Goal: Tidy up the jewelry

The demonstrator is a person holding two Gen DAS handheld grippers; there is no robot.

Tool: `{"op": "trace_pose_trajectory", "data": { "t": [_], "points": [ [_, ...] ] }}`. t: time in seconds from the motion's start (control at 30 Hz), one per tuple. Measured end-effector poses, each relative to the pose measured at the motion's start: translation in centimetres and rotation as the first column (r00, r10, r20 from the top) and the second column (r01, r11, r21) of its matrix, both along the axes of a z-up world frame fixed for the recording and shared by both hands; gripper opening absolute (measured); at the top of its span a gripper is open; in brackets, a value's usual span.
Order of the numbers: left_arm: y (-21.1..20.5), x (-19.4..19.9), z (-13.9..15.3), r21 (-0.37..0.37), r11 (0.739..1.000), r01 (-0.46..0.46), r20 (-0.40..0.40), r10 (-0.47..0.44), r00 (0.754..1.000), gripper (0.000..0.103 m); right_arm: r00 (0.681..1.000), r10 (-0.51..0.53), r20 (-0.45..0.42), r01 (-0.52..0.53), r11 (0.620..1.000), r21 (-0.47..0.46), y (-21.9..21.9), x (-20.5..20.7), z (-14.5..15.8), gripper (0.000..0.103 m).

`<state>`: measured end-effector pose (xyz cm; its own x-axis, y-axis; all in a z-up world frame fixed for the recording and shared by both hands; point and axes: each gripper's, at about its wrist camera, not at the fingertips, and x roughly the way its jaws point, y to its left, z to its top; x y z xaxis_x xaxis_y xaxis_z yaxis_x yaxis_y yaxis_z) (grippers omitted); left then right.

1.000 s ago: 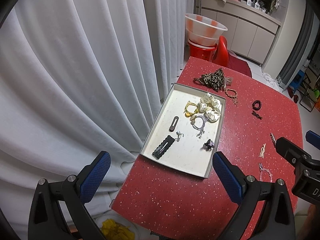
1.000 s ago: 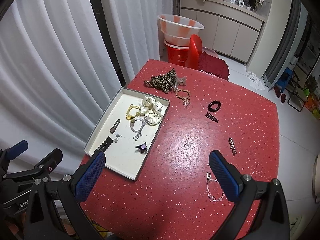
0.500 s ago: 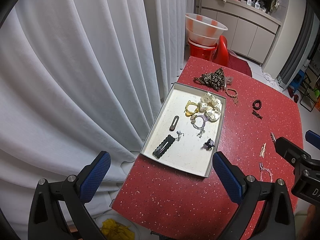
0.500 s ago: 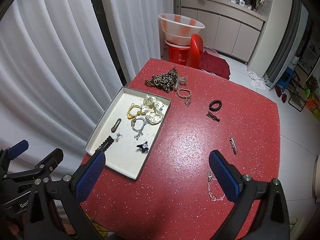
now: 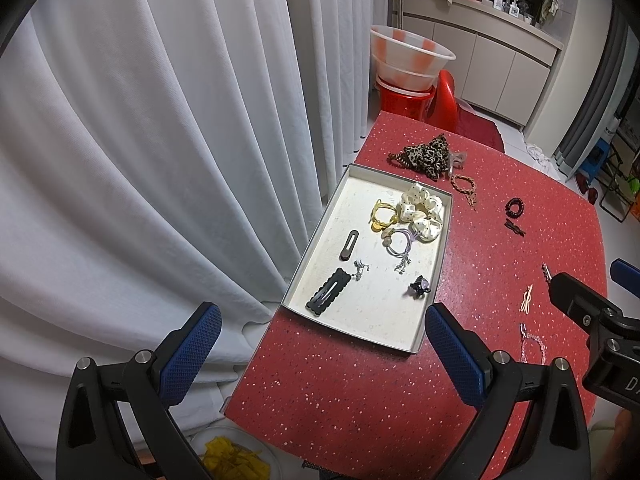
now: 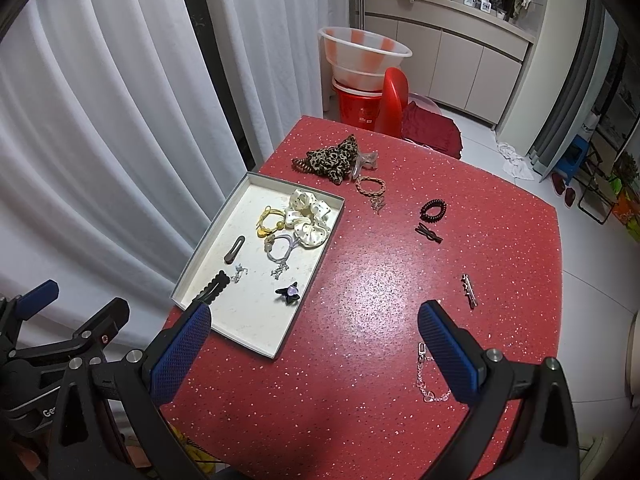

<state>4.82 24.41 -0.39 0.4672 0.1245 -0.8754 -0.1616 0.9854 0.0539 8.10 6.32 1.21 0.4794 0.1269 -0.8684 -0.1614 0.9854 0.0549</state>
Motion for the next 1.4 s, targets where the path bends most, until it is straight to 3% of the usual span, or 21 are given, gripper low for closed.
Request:
{"op": "trace_pose_trajectory", "data": {
  "t": [1.4],
  "points": [
    [0.13,-0.32,-0.16,0.002,1.000,0.000,0.000,0.000,1.000,0.102,1.000,-0.001,0.000,0.001,1.000,0.004,0.09,-0.09,-0.08,0.103]
  ]
}}
